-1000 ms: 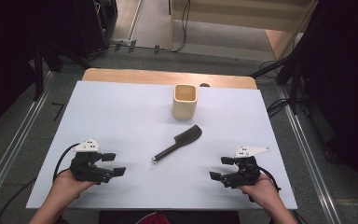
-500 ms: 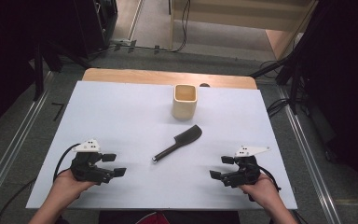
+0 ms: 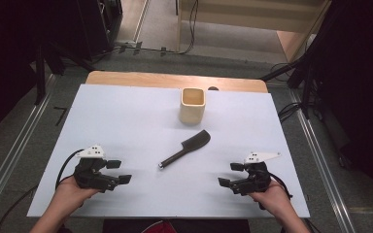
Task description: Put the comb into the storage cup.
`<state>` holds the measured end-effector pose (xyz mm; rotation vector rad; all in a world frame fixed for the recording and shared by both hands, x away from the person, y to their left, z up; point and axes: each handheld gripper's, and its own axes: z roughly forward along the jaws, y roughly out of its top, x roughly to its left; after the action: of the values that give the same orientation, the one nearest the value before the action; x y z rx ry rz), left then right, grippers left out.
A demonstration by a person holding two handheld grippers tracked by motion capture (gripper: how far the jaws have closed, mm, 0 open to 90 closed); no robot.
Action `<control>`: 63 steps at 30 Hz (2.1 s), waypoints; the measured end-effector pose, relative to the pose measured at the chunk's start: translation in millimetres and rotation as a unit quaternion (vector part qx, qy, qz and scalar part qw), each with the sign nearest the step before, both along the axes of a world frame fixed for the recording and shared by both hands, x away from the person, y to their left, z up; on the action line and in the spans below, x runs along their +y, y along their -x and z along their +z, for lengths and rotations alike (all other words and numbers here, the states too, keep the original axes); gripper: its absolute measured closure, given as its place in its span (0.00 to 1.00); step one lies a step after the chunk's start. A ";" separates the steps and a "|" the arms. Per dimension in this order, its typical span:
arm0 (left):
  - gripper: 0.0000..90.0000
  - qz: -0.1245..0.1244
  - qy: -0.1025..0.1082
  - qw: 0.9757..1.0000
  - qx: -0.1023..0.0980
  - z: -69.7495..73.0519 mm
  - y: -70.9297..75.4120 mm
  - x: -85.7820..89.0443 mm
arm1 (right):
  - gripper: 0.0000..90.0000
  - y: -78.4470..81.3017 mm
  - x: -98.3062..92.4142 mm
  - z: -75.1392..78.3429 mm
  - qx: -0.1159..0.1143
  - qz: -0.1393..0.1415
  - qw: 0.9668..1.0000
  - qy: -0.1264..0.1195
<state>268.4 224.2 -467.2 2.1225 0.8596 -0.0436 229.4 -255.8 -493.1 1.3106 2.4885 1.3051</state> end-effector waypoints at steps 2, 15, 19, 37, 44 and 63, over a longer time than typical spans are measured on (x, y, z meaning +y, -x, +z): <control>0.27 0.000 -0.001 1.000 0.001 -0.1 0.0 -0.1 | 0.16 -0.1 0.0 0.1 0.003 0.000 1.000 -0.001; 0.27 0.000 -0.002 1.000 -0.001 0.1 0.2 -0.4 | 0.16 0.2 0.5 -0.1 0.002 0.001 1.000 0.000; 0.27 0.001 -0.001 1.000 -0.002 0.9 0.6 -0.6 | 0.16 0.2 0.5 0.0 0.002 0.001 1.000 -0.001; 0.26 -0.008 0.011 1.000 -0.007 9.0 -4.5 -16.7 | 0.16 -0.1 2.3 -0.4 0.003 0.004 1.000 0.003; 0.25 -0.015 0.016 1.000 -0.012 18.7 -12.8 -23.9 | 0.16 0.2 1.8 -0.5 0.003 0.004 1.000 0.004; 0.25 -0.021 0.003 1.000 -0.007 26.3 -31.4 -48.0 | 0.16 0.0 1.6 -0.5 0.005 0.003 1.000 0.002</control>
<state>299.8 176.3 -440.8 2.1328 0.8044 -0.0532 229.4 -254.2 -493.6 1.3126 2.5019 1.2977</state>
